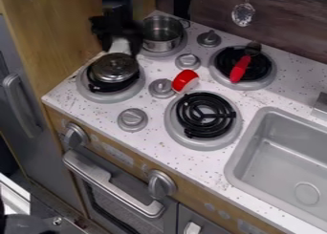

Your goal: Took the silver lid from the right burner and put on left burner

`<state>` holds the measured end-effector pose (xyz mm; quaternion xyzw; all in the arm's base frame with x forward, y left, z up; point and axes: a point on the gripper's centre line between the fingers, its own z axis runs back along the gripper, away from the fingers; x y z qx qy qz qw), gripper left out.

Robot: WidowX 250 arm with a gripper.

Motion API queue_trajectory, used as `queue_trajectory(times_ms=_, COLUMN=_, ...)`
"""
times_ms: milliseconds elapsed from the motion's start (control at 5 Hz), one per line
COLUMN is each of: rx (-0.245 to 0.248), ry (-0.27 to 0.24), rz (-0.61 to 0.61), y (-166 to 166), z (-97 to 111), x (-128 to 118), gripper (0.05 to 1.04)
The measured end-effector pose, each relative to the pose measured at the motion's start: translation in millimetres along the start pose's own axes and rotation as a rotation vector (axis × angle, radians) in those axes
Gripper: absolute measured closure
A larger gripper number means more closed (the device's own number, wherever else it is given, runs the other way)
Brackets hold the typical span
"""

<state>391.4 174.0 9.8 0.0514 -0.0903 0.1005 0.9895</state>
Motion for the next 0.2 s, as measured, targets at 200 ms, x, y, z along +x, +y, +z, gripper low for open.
queue_trajectory(times_ms=200, rx=0.003, ry=-0.067, rz=-0.073, y=-24.3, z=19.3, x=0.3, gripper=0.083)
